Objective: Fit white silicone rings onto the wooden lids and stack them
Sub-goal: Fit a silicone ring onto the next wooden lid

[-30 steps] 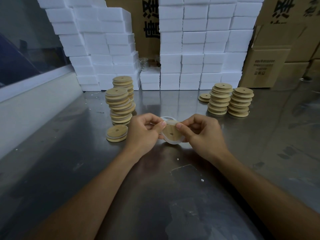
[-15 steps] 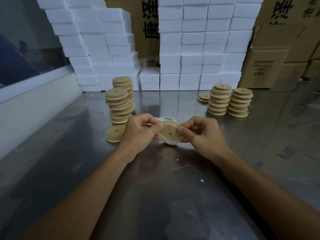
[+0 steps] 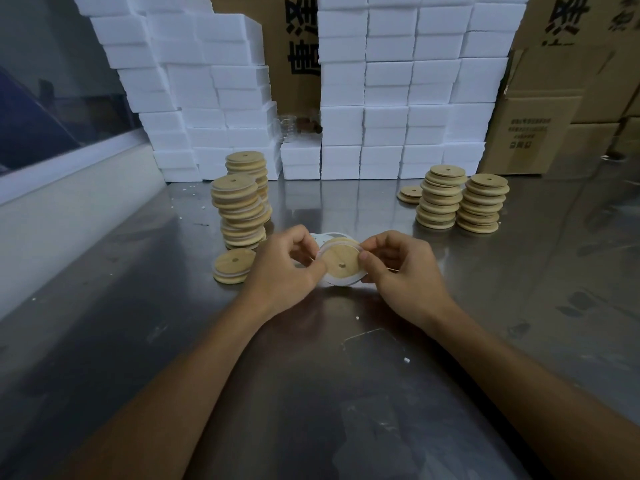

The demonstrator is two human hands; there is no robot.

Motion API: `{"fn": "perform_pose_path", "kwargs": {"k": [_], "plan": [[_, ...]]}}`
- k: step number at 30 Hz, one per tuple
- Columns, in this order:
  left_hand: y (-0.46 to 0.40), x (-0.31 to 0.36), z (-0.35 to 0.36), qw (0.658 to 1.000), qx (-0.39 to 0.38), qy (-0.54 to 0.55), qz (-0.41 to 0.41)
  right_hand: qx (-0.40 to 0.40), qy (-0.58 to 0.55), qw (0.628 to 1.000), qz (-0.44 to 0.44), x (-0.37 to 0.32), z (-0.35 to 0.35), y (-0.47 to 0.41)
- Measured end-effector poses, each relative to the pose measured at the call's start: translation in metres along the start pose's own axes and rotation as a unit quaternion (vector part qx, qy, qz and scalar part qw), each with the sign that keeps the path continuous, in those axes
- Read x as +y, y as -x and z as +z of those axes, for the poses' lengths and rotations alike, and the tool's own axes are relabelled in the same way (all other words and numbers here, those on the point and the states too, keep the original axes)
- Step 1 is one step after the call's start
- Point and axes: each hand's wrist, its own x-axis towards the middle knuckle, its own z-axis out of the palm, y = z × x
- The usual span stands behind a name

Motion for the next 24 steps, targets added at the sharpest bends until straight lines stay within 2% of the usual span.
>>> {"fn": "perform_pose_path", "kwargs": {"k": [4,7,10,15,19,21,24], "plan": [[0.002,-0.001,0.004,0.999,-0.028,-0.001,0.030,-0.012,0.065,0.996,-0.063,-0.003,-0.002,0.002],[0.002,0.001,0.004,0.992,-0.082,-0.071,0.066,-0.033,0.095,0.989,-0.110,-0.007,-0.002,0.004],[0.004,0.004,0.005,0.982,-0.070,-0.144,0.100,-0.043,0.078,0.990,-0.110,-0.008,-0.001,0.005],[0.007,0.014,0.012,0.986,0.053,-0.070,0.141,-0.020,-0.094,0.995,-0.023,-0.012,0.004,0.005],[0.009,0.023,0.017,0.984,0.113,-0.043,0.134,-0.038,-0.296,0.944,0.141,-0.016,0.008,0.007],[0.010,0.025,0.018,0.984,0.129,-0.024,0.123,-0.054,-0.335,0.923,0.183,-0.018,0.006,0.006],[0.009,0.028,0.022,0.986,0.142,0.025,0.089,-0.057,-0.357,0.910,0.204,-0.019,0.003,0.003]]}}
